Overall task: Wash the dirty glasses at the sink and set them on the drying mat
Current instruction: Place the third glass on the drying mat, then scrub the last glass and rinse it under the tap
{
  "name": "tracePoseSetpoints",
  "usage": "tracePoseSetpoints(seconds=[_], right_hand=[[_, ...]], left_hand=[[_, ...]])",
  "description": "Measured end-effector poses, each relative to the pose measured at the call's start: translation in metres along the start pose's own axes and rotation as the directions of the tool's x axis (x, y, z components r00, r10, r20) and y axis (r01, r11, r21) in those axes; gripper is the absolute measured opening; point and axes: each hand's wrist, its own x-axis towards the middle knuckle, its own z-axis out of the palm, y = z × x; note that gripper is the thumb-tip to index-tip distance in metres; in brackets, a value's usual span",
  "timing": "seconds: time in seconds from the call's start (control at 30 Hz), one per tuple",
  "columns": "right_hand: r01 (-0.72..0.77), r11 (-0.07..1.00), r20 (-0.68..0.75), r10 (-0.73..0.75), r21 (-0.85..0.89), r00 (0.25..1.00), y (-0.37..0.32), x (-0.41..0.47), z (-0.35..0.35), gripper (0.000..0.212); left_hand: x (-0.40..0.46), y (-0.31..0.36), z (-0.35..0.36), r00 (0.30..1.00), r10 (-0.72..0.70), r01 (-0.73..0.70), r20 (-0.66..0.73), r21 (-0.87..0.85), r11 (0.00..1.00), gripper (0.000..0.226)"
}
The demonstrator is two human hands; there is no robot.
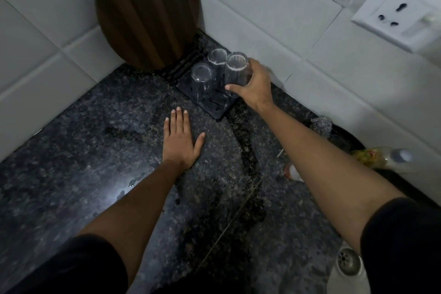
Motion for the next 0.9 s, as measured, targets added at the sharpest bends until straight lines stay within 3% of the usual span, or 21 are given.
tracePoseSetpoints(seconds=[0.17, 0.27, 0.5, 0.7, 0.9], right_hand=[[-0.078, 0.996, -0.044, 0.076, -0.044, 0.996, 0.009, -0.047, -0.045, 0.068], [-0.105, 0.988, -0.086, 0.095, -0.113, 0.992, 0.022, -0.088, -0.084, 0.059], [-0.14, 0.943, -0.067, 0.126, -0.301, 0.99, 0.051, -0.189, -0.152, 0.069], [-0.232, 0.947, 0.045, 0.248, -0.221, 0.968, 0.076, -0.239, -0.15, 0.094], [-0.219, 0.955, -0.074, 0.208, -0.201, 0.975, 0.086, -0.25, -0.132, 0.072]], left_hand=[[-0.005, 0.02, -0.004, 1.0, 0.001, 0.0, 0.026, -0.043, 0.999, 0.08], [-0.026, 0.055, -0.003, 0.987, 0.159, -0.157, 0.015, -0.076, 0.985, 0.076], [-0.081, 0.157, 0.016, 0.917, 0.382, -0.366, 0.118, -0.138, 0.92, 0.083], [-0.112, 0.176, 0.041, 0.876, 0.454, -0.453, 0.163, -0.047, 0.89, 0.081], [-0.117, 0.178, 0.045, 0.878, 0.455, -0.46, 0.148, -0.007, 0.888, 0.079]])
